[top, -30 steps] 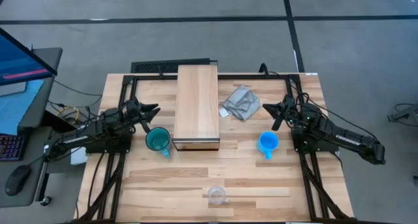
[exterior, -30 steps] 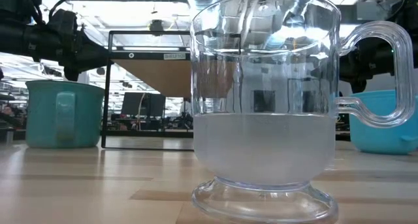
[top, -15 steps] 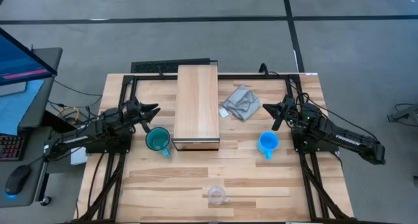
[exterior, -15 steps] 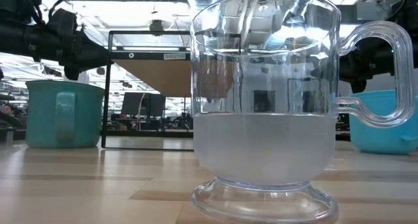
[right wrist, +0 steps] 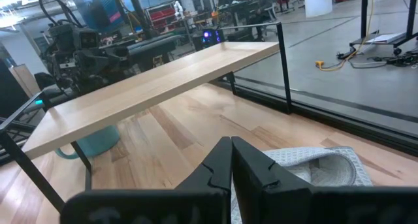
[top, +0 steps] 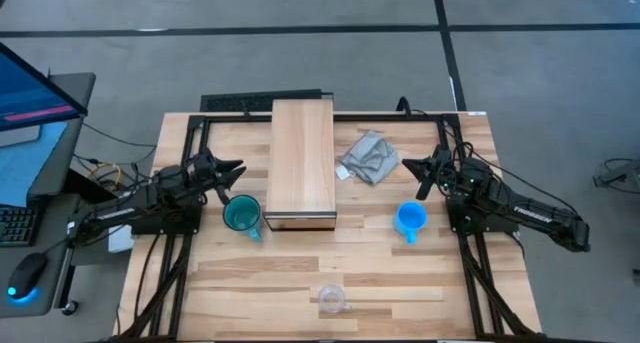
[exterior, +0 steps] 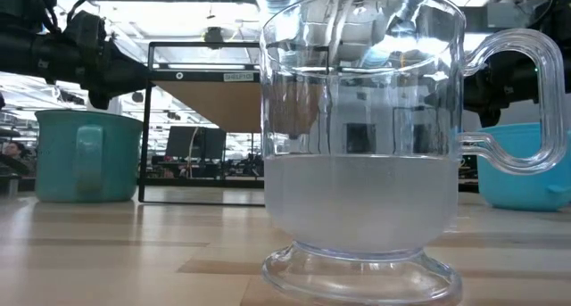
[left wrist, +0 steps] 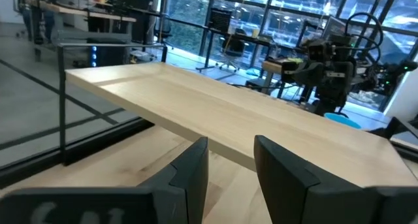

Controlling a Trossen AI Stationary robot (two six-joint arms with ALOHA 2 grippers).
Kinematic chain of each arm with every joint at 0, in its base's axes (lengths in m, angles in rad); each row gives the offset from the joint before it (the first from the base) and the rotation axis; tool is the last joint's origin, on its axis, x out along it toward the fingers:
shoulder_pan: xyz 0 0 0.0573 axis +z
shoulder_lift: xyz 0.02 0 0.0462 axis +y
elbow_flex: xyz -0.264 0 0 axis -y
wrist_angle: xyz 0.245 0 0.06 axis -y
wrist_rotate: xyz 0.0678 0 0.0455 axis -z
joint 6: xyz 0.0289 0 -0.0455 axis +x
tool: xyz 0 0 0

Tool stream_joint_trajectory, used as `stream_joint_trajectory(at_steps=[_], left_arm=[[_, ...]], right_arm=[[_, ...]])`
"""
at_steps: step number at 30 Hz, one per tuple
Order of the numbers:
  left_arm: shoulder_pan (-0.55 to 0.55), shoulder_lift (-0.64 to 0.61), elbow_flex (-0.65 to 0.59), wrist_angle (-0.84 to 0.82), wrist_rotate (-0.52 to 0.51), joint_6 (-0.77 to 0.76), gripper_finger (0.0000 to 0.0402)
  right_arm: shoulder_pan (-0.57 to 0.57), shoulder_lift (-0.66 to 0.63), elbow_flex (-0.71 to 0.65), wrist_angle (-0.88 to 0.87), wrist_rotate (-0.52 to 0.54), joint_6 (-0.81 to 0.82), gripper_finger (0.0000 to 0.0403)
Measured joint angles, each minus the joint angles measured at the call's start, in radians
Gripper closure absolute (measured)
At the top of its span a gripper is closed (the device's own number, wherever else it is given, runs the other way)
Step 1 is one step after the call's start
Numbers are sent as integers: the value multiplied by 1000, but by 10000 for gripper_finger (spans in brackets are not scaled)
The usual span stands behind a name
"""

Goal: Stack small to large cups/mugs on shelf
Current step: Put the green mug on the shelf

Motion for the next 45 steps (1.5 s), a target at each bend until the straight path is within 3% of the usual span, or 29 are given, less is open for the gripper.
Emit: stream_joint_trajectory(at_steps=[15,21,26,31,37,45], left_arm=[[0,0,-1,18,-18,33,278],[0,0,43,80,27,65,237],[0,0,165,48,176,55,205],[-1,0,334,-103,322,130,196],[-1,0,497,-396,303,178,195],[-1,0,582,-601,227,122,195]], right_arm=[[0,0,0,0,0,0,370],[0,0,0,0,0,0,370],[0,0,0,0,0,0,370],[0,0,0,0,0,0,370],[0,0,0,1,0,0,370],[0,-2,0,22,2,153,370]])
